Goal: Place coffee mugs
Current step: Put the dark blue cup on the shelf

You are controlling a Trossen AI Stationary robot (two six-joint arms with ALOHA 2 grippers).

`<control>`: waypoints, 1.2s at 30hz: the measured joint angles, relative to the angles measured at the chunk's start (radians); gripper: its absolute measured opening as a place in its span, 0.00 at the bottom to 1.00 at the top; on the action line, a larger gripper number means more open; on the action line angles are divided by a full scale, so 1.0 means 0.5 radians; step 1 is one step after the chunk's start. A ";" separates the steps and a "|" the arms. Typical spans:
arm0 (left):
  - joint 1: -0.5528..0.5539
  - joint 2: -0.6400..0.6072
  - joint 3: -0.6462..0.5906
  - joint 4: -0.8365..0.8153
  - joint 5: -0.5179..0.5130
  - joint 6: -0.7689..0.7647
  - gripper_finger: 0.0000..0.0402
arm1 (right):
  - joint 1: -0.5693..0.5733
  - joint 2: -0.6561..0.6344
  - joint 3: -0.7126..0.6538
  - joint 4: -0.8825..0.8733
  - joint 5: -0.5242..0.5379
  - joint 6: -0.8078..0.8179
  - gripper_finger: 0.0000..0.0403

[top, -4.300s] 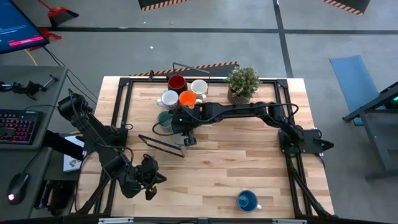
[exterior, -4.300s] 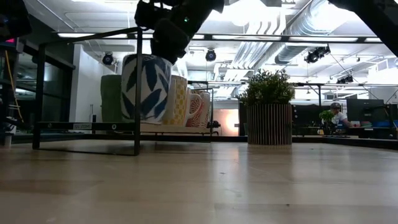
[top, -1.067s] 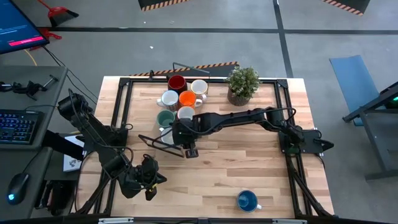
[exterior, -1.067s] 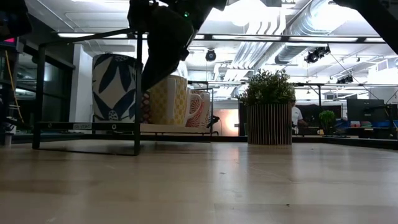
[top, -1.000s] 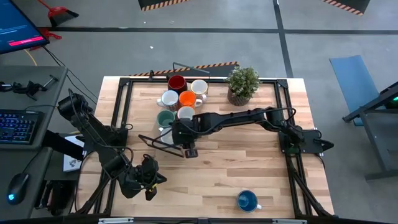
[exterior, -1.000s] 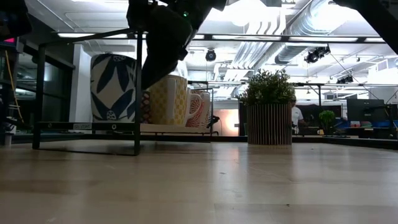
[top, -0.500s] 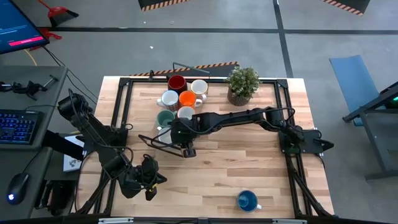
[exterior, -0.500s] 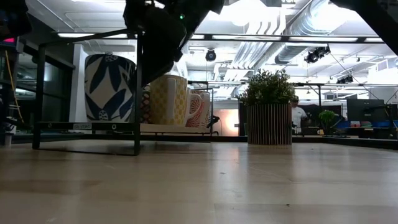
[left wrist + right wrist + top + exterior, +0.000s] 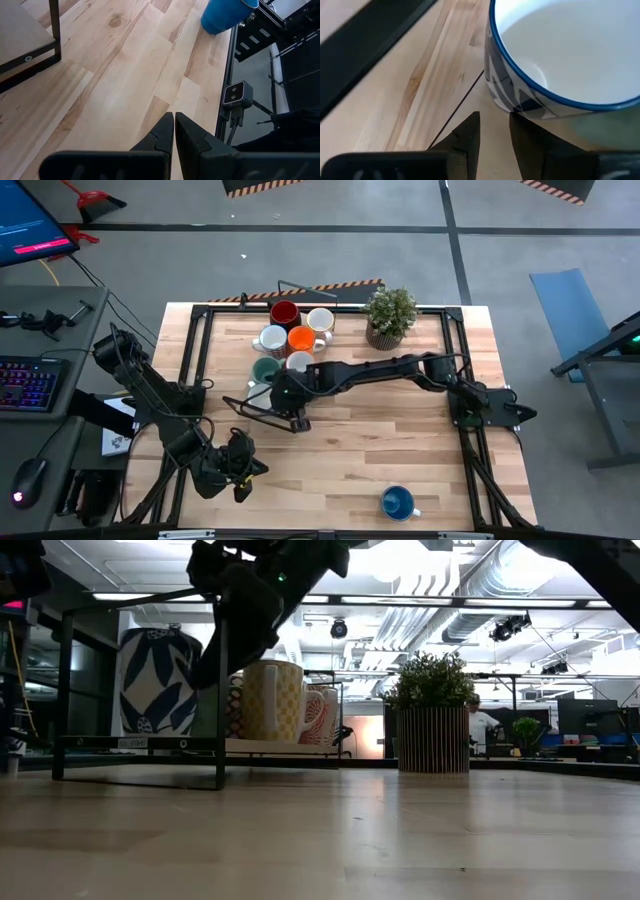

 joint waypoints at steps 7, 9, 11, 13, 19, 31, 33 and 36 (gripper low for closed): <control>0.000 0.000 0.000 0.000 0.000 -0.001 0.02 | -0.034 0.000 0.000 0.009 -0.032 -0.037 0.23; 0.000 0.000 0.000 0.000 0.000 -0.001 0.02 | -0.041 0.001 0.000 0.017 -0.030 -0.044 0.23; 0.000 0.000 0.000 0.000 -0.001 -0.001 0.02 | -0.050 0.003 -0.001 0.025 -0.009 -0.026 0.23; 0.000 0.000 0.000 0.000 -0.001 -0.001 0.02 | -0.060 0.016 -0.005 0.039 0.073 -0.018 0.23; 0.000 0.000 0.000 0.001 -0.001 -0.002 0.02 | -0.078 0.011 -0.008 0.034 0.073 0.020 0.23; 0.000 0.000 0.000 0.000 -0.001 -0.001 0.02 | -0.044 -0.036 -0.006 -0.042 -0.002 0.018 0.23; 0.000 0.000 0.000 -0.001 -0.001 -0.001 0.02 | -0.030 -0.049 -0.004 -0.095 -0.002 0.030 0.23; 0.001 0.000 0.000 -0.001 -0.001 0.003 0.02 | -0.009 -0.072 -0.004 -0.186 -0.001 0.044 0.23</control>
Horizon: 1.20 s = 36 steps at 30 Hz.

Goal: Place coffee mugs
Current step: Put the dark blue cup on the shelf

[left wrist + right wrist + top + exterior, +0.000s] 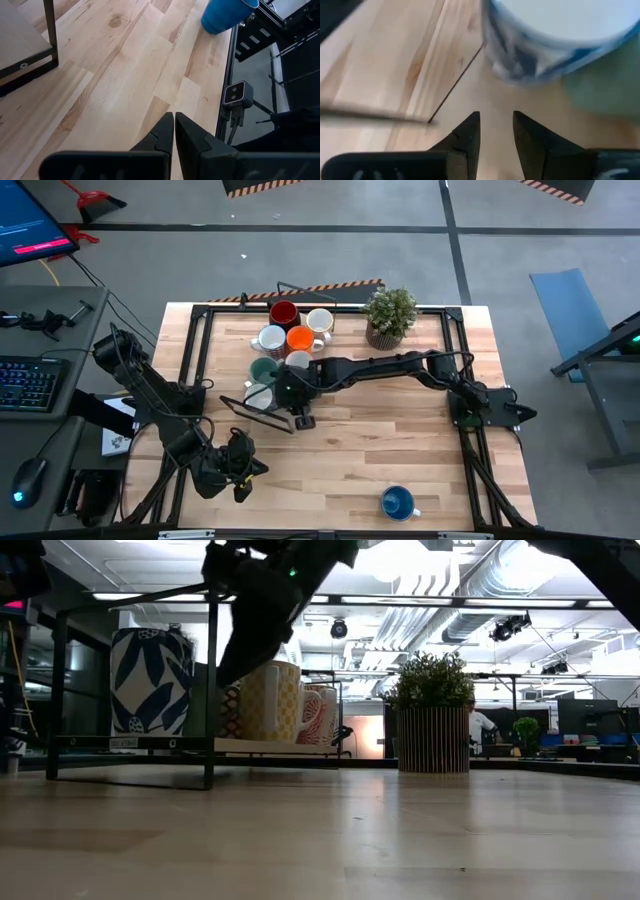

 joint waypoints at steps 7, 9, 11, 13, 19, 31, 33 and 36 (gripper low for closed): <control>-0.001 0.000 0.000 -0.006 0.000 0.008 0.02 | 0.049 -0.122 0.084 -0.348 0.069 0.094 0.23; 0.000 0.000 0.000 -0.004 0.004 0.009 0.02 | 0.064 -0.190 0.131 -0.462 0.063 0.108 0.23; -0.001 0.000 0.000 -0.001 0.017 0.003 0.02 | 0.081 -0.289 0.170 -0.606 0.044 0.109 0.23; 0.000 0.000 0.000 0.004 0.021 -0.011 0.02 | 0.094 -0.413 0.192 -0.751 0.042 0.133 0.23; 0.000 0.000 0.000 -0.004 0.057 -0.156 0.02 | 0.112 -0.814 0.198 -1.097 0.071 0.300 0.23; 0.004 0.000 0.000 0.004 0.101 -0.133 0.02 | 0.401 -1.546 -0.229 -1.109 0.420 0.572 0.23; 0.004 0.000 0.000 0.006 0.101 -0.132 0.02 | 0.464 -1.750 -0.584 -0.827 0.476 0.639 0.23; 0.005 0.000 0.000 0.039 0.089 -0.130 0.02 | 0.525 -2.042 -1.158 -0.375 0.483 0.720 0.23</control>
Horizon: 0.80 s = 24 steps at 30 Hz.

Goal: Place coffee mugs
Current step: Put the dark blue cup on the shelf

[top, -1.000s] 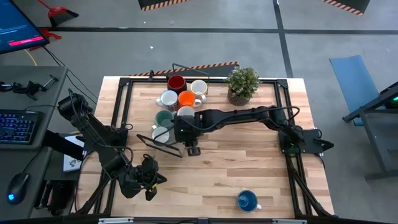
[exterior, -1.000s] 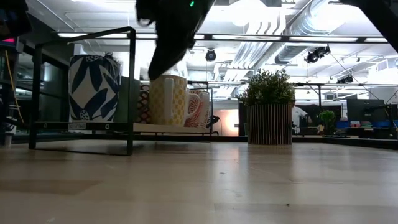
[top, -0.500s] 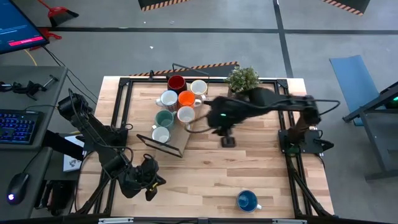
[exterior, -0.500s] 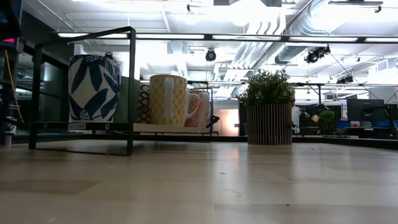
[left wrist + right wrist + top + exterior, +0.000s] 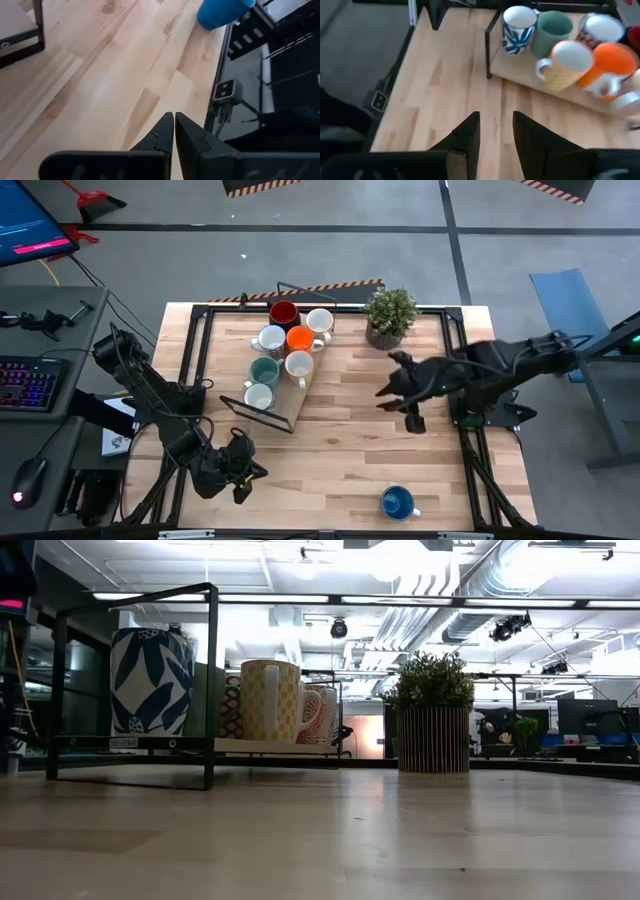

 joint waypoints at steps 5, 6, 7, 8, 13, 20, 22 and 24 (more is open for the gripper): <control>0.078 0.000 -0.001 0.363 -0.108 0.218 0.02 | 0.030 -0.372 -0.762 0.749 0.014 0.180 0.23; 0.108 0.000 -0.001 0.531 -0.207 0.392 0.02 | 0.030 -0.419 -0.874 0.904 0.027 0.207 0.23; 0.142 -0.004 -0.001 0.710 -0.325 0.619 0.02 | 0.030 -0.456 -0.970 1.033 0.036 0.227 0.23; 0.178 -0.011 -0.001 0.894 -0.453 0.889 0.02 | 0.029 -0.492 -1.064 1.157 0.044 0.242 0.23; 0.393 -0.177 0.004 1.371 -0.756 2.141 0.02 | 0.024 -0.556 -1.258 1.413 0.053 0.278 0.23; 0.957 -0.491 0.351 -0.034 -0.098 1.760 0.02 | 0.024 -0.555 -1.263 1.415 0.053 0.276 0.23; 1.128 -0.477 0.492 -0.416 0.170 1.700 0.02 | 0.024 -0.555 -1.263 1.414 0.053 0.274 0.23; 1.254 -0.425 0.652 -0.673 0.388 1.737 0.02 | 0.024 -0.555 -1.263 1.405 0.053 0.272 0.23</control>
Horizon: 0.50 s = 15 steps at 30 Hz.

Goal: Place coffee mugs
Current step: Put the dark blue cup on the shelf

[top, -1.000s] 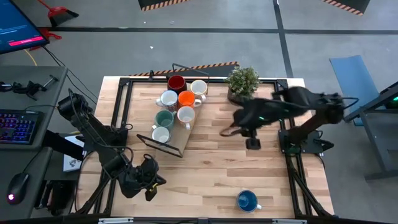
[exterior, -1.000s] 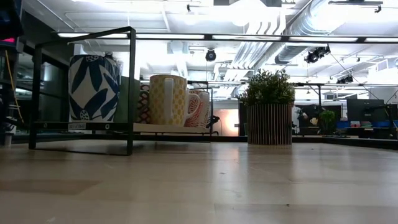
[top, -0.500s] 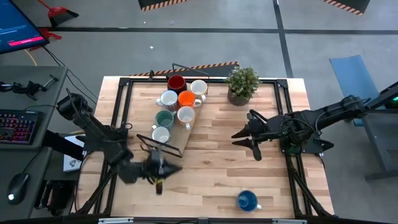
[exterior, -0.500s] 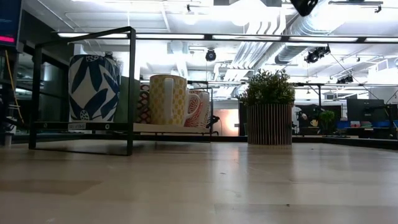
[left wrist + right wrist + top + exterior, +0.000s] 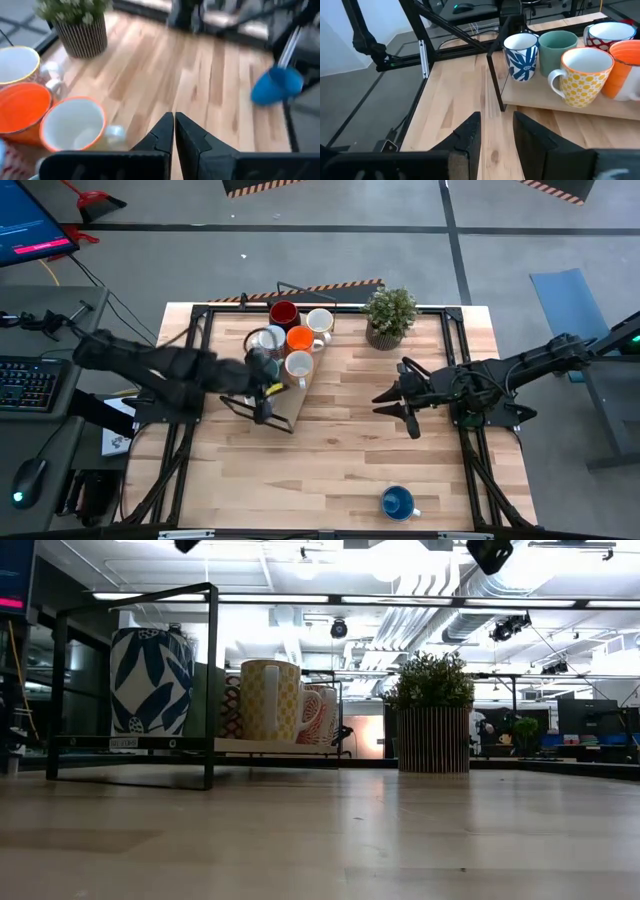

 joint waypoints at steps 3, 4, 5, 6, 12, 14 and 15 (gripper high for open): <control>0.109 0.113 0.222 -0.327 0.158 0.176 0.02 | 0.000 0.000 0.000 -0.047 0.000 0.006 0.23; 0.128 0.157 0.294 -0.388 0.179 0.241 0.02 | 0.000 0.000 0.000 -0.064 0.001 0.015 0.23; 0.140 0.197 0.367 -0.445 0.198 0.295 0.02 | 0.000 0.000 0.000 -0.079 0.001 0.030 0.23; 0.150 0.232 0.425 -0.493 0.231 0.346 0.02 | 0.000 0.000 -0.001 -0.099 0.006 0.046 0.23; 0.184 0.476 0.545 -0.654 0.570 0.503 0.02 | 0.000 0.001 -0.001 -0.150 0.051 0.051 0.23; 0.184 0.568 0.546 -0.701 0.613 0.548 0.02 | 0.000 0.001 -0.001 -0.155 0.051 0.051 0.23; 0.184 0.618 0.546 -0.714 0.622 0.582 0.02 | 0.000 0.000 -0.001 -0.158 0.052 0.049 0.23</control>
